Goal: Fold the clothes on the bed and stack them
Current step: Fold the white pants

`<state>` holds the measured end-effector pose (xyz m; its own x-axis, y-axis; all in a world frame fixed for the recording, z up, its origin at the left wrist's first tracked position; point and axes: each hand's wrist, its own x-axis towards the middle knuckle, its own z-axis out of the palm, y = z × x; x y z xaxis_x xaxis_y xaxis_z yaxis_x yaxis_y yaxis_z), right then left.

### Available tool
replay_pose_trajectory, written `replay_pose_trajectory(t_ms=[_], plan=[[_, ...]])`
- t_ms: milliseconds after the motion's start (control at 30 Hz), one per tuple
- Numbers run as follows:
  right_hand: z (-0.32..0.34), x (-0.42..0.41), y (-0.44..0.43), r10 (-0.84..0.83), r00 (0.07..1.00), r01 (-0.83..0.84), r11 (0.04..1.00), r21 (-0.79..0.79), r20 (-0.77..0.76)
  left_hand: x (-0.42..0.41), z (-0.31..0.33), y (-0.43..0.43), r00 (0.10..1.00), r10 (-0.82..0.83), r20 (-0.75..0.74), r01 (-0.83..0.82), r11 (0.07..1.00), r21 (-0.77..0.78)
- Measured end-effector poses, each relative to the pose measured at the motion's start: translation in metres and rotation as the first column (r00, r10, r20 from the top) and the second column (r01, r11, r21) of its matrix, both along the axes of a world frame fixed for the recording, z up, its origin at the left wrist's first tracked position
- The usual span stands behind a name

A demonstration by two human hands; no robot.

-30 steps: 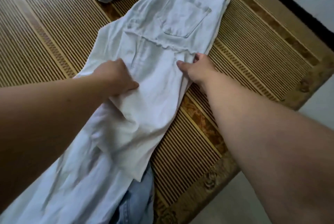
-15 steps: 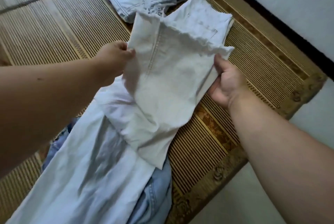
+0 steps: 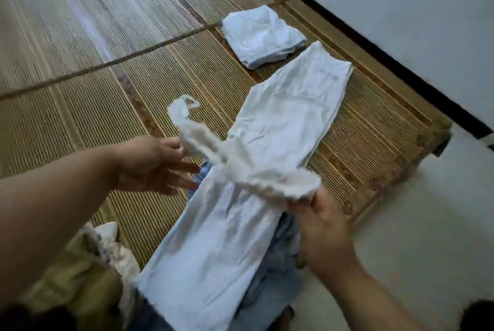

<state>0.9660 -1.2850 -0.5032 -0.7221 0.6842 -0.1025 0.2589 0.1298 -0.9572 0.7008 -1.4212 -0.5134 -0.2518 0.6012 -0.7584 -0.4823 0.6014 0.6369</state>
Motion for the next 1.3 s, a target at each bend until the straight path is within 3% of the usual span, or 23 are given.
replay_pose_trajectory(t_ms=[100, 267, 333, 400, 433, 533, 567, 633, 700, 800, 867, 933, 967, 1033, 1100, 1200, 1233, 1300], plan=[[-0.018, 0.030, -0.071, 0.153, 0.975, -0.167, 0.983, 0.077, 0.159, 0.012, -0.015, -0.056, 0.993, 0.048, 0.111, -0.045, 0.999, -0.029], [-0.083, 0.058, -0.137, 0.333, 0.785, -0.448, 0.888, 0.107, 0.522, 0.028, -0.059, -0.115, 0.997, 0.059, -0.048, -0.068, 0.969, -0.237], [-0.106, 0.064, -0.144, 0.375, 0.673, -0.517, 0.855, 0.042, 0.637, 0.036, -0.087, -0.126, 0.987, -0.041, -0.157, -0.013, 0.945, -0.328], [-0.122, 0.068, -0.149, 0.460, 0.512, -0.637, 0.770, -0.038, 0.726, 0.045, -0.120, -0.136, 0.876, -0.299, -0.378, 0.106, 0.884, -0.455], [-0.125, 0.066, -0.150, 0.459, 0.509, -0.652, 0.758, -0.022, 0.728, 0.052, -0.130, -0.139, 0.809, -0.395, -0.436, 0.135, 0.846, -0.516], [-0.131, 0.053, -0.146, 0.229, 0.753, -0.428, 0.883, 0.194, 0.617, 0.070, -0.155, -0.146, 0.752, -0.510, -0.418, 0.177, 0.766, -0.617], [-0.134, 0.043, -0.141, 0.155, 0.796, -0.375, 0.885, 0.276, 0.586, 0.073, -0.161, -0.147, 0.726, -0.548, -0.415, 0.205, 0.748, -0.631], [-0.138, 0.020, -0.130, 0.129, 0.793, -0.399, 0.848, 0.348, 0.596, 0.078, -0.170, -0.145, 0.666, -0.617, -0.421, 0.275, 0.726, -0.630], [-0.146, 0.000, -0.119, 0.176, 0.651, -0.517, 0.815, 0.261, 0.739, 0.081, -0.171, -0.141, 0.601, -0.684, -0.414, 0.353, 0.692, -0.630], [-0.164, 0.004, -0.107, 0.255, 0.293, -0.660, 0.751, 0.002, 0.922, 0.081, -0.170, -0.134, 0.524, -0.773, -0.356, 0.446, 0.606, -0.658], [-0.174, 0.018, -0.102, 0.283, 0.205, -0.665, 0.742, -0.078, 0.937, 0.079, -0.169, -0.130, 0.500, -0.812, -0.299, 0.473, 0.546, -0.691], [-0.177, 0.022, -0.098, 0.281, 0.226, -0.651, 0.756, -0.070, 0.933, 0.076, -0.169, -0.129, 0.524, -0.803, -0.283, 0.469, 0.550, -0.691], [-0.176, 0.022, -0.097, 0.278, 0.247, -0.653, 0.755, -0.053, 0.928, 0.074, -0.170, -0.129, 0.592, -0.753, -0.288, 0.443, 0.602, -0.664], [-0.171, 0.024, -0.094, 0.271, 0.317, -0.679, 0.734, 0.018, 0.909, 0.071, -0.175, -0.129, 0.836, -0.491, -0.245, 0.313, 0.794, -0.522], [-0.167, 0.036, -0.091, 0.307, 0.370, -0.751, 0.655, 0.087, 0.877, 0.071, -0.175, -0.127, 0.970, -0.189, -0.153, 0.122, 0.923, -0.365], [-0.169, 0.063, -0.093, 0.354, 0.330, -0.871, 0.472, 0.137, 0.875, 0.070, -0.178, -0.123, 0.988, -0.046, -0.145, -0.005, 0.942, -0.335], [-0.172, 0.066, -0.095, 0.342, 0.336, -0.879, 0.449, 0.161, 0.878, 0.071, -0.178, -0.123, 0.988, -0.049, -0.144, -0.005, 0.935, -0.354], [-0.174, 0.063, -0.097, 0.287, 0.400, -0.839, 0.498, 0.221, 0.870, 0.070, -0.179, -0.125, 0.992, -0.061, -0.114, 0.011, 0.918, -0.397]])
